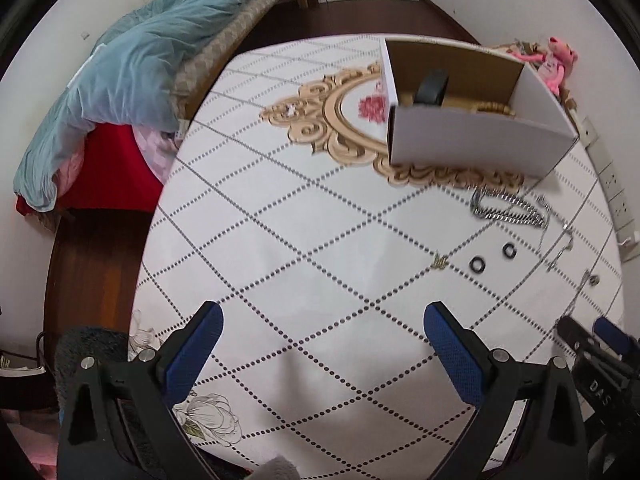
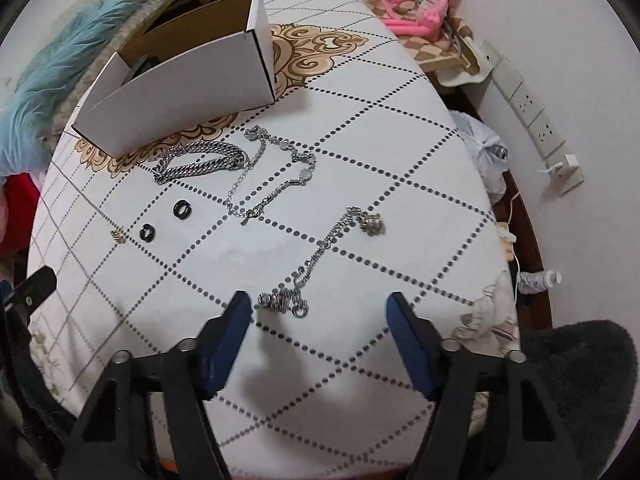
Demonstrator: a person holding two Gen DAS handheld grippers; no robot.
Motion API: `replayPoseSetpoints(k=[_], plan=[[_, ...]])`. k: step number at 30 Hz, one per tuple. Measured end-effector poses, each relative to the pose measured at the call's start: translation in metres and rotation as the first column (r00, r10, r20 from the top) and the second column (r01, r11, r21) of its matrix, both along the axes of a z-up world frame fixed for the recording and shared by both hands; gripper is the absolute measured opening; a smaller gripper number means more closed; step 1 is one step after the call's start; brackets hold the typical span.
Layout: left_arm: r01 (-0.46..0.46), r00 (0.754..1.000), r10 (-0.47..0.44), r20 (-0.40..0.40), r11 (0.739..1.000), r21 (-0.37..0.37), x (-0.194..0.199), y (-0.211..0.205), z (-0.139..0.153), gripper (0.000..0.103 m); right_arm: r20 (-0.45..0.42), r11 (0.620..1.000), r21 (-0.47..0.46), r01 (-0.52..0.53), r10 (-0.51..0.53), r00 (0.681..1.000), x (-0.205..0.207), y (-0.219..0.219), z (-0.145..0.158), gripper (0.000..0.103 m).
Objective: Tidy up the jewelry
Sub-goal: 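Move the left gripper to a black ring while the right gripper moves to a silver chain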
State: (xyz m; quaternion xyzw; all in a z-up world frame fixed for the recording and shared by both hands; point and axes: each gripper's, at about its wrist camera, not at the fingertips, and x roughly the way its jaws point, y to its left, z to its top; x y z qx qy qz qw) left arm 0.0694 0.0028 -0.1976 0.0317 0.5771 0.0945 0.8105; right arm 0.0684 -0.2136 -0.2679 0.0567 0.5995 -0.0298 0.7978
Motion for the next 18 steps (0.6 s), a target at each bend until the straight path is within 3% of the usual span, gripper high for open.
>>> replayPoseSetpoints(k=[2,5,6,7,10,18], plan=[[0.007,1.000,-0.007,-0.004,1.000,0.003,-0.001,-0.001,-0.004,0.103,0.037,0.999,-0.036,-0.012,0.013,0.999,-0.002,0.005,-0.002,0.058],[0.022,1.000,-0.022,-0.002,1.000,0.009,-0.001,-0.003,-0.009,0.103,0.092,0.998,-0.051,-0.033,0.038,0.995,-0.008,0.011,0.000,0.029],[0.028,1.000,-0.028,-0.006,1.000,0.006,0.000,-0.006,-0.011,0.103,0.100,0.998,-0.047,-0.043,0.048,0.994,-0.008,0.013,0.002,0.011],[0.031,0.999,-0.031,-0.010,1.000,0.000,0.001,-0.007,-0.013,0.103,0.105,0.997,-0.041,-0.060,0.064,0.992,-0.010,0.017,0.003,0.004],[0.052,0.999,-0.052,-0.016,0.998,-0.023,0.006,-0.014,-0.018,0.103,0.112,0.998,-0.039,-0.058,0.062,0.992,-0.012,0.017,0.006,0.002],[0.134,0.991,-0.134,0.009,0.982,-0.134,0.016,-0.045,-0.021,0.099,0.114,0.991,0.093,0.096,-0.106,0.988,-0.006,-0.030,0.014,0.002]])
